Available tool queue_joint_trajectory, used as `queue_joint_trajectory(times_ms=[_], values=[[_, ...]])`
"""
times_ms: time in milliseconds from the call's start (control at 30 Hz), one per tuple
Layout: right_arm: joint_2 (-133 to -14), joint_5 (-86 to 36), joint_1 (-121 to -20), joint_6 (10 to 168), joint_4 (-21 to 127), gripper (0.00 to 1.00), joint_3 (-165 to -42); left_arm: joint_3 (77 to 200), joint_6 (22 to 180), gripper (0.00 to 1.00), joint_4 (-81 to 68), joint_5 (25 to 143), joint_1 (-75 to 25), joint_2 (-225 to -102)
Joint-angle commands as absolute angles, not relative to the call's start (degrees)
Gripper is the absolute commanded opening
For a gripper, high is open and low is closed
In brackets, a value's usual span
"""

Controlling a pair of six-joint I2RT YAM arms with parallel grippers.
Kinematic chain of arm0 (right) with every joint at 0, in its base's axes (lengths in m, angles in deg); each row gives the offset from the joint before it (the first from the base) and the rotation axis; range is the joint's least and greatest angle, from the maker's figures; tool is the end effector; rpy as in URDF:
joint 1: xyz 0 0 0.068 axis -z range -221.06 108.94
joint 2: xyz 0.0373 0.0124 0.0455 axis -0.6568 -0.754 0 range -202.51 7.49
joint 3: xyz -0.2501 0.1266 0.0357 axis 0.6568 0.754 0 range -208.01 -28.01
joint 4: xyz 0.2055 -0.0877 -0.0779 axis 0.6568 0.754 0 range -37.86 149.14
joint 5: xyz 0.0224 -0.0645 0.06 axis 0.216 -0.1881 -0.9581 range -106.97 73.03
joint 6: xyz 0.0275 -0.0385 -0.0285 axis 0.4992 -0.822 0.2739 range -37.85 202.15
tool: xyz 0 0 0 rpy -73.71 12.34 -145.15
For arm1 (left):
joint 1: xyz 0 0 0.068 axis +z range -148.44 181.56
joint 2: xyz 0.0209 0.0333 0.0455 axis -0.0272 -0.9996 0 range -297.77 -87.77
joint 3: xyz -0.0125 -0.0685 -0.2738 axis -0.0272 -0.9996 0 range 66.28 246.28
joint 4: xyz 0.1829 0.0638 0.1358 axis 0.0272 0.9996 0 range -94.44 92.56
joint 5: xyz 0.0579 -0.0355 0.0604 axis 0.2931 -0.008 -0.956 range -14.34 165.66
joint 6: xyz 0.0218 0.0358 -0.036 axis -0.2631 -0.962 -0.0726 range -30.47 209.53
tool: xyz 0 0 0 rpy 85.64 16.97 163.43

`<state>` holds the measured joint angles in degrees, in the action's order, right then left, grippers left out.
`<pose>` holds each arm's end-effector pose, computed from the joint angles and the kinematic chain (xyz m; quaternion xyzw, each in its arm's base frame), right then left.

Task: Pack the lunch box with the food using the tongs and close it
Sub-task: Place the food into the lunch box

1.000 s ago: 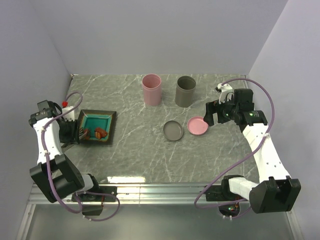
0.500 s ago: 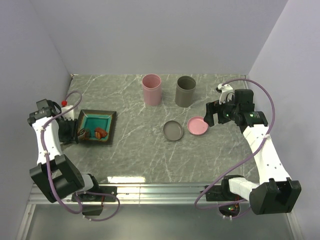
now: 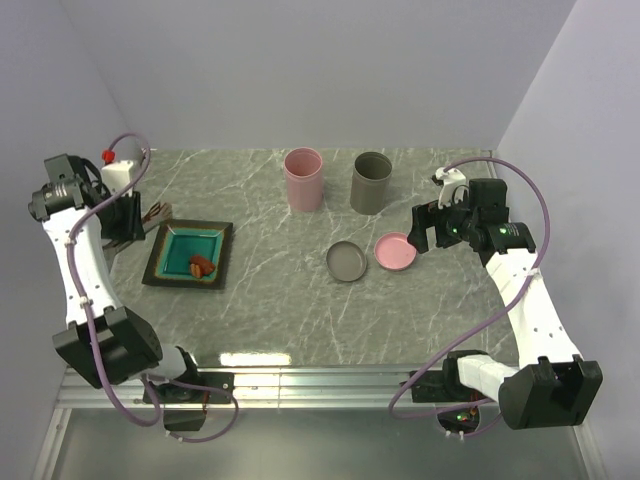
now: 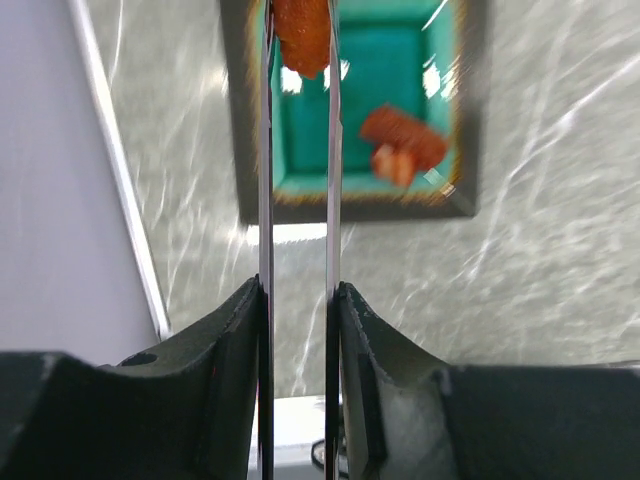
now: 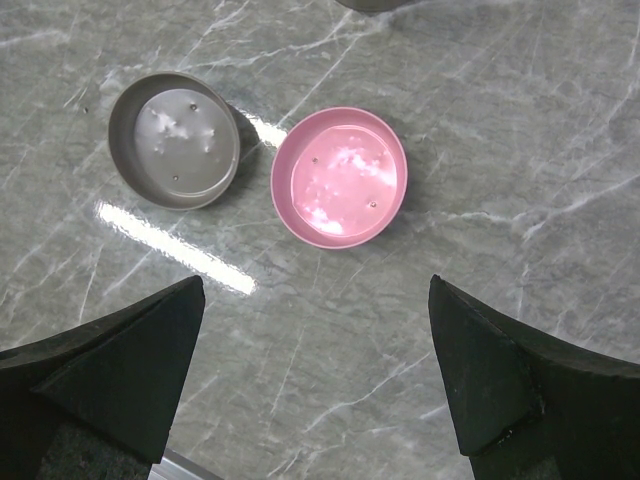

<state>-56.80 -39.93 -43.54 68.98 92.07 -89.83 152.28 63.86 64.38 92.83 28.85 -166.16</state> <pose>0.2011 0.0233 0.3378 -0.2016 0.8774 0.1444 0.4108 0.2061 0.0937 0.3740 0.0236 0.9582 -0.0198 0.2845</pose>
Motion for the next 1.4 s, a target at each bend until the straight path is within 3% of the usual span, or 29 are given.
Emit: queue_joint_trajectory(times_ms=[0, 367, 700, 1067, 1367], values=[[-56.4, -39.7, -43.9, 68.7, 91.3, 1.00, -91.0, 159.5, 66.2, 0.22, 65.0, 100.0, 24.3, -167.6], [-58.2, -37.5, -43.9, 68.8, 92.1, 1.00, -92.2, 176.7, 78.4, 0.22, 54.3, 107.5, -0.3, -177.2], [-61.2, -35.9, -39.5, 70.4, 93.1, 1.00, -95.0, 187.0, 85.0, 0.23, 40.4, 106.3, -19.2, -190.5], [-62.9, -39.4, -35.2, 70.0, 94.5, 1.00, -96.5, 197.6, 86.3, 0.24, 34.9, 104.9, -26.4, -205.9], [-63.5, -39.4, -35.2, 69.9, 94.6, 1.00, -96.7, 198.1, 85.6, 0.25, 34.4, 103.3, -26.7, -209.9]])
